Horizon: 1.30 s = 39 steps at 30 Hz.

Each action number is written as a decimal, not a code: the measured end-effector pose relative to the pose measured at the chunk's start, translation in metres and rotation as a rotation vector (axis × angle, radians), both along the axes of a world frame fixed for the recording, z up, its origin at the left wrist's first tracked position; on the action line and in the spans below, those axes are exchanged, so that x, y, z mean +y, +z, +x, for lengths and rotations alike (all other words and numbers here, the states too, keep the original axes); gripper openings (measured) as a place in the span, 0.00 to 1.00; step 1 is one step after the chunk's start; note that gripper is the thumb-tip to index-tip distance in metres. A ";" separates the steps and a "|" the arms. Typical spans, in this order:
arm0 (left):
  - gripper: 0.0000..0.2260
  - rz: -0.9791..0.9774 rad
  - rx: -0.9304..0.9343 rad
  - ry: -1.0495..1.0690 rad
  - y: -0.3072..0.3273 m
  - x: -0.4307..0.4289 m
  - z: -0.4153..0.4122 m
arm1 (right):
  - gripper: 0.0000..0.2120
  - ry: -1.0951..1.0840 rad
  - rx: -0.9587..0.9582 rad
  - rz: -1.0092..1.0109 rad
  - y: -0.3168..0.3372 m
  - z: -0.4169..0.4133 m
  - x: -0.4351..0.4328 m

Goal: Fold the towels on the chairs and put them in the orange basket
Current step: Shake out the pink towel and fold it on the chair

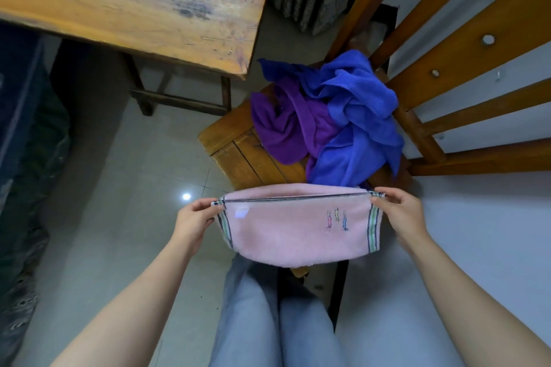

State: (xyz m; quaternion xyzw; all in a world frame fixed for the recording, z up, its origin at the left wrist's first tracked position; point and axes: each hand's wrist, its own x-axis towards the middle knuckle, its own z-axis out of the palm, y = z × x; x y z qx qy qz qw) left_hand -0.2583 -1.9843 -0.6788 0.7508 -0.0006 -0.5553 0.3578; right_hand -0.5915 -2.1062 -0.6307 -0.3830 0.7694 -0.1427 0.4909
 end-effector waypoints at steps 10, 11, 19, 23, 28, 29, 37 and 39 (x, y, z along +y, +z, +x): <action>0.17 -0.253 -0.582 -0.588 0.125 0.021 0.005 | 0.23 0.617 0.288 -0.125 0.111 -0.019 0.016; 0.16 -0.266 -0.682 -0.650 0.136 0.022 0.004 | 0.22 0.653 0.317 -0.162 0.122 -0.019 0.016; 0.07 -0.439 -1.108 -0.745 0.225 0.006 0.018 | 0.08 0.522 0.396 -0.357 0.211 -0.014 0.008; 0.07 -0.627 -1.075 -0.625 0.282 -0.008 0.028 | 0.10 0.465 0.291 -0.440 0.259 -0.012 -0.001; 0.15 -0.734 -0.879 -0.550 0.336 -0.016 0.034 | 0.06 0.351 0.064 -0.438 0.308 -0.011 -0.007; 0.16 -0.750 -0.849 -0.546 0.347 -0.017 0.035 | 0.04 0.320 0.020 -0.467 0.317 -0.011 -0.008; 0.11 -0.965 -0.549 -0.273 0.397 -0.033 0.032 | 0.07 0.112 -0.396 -0.560 0.357 -0.002 -0.015; 0.11 -0.943 -0.505 -0.252 0.395 -0.034 0.029 | 0.06 0.109 -0.415 -0.521 0.352 -0.001 -0.014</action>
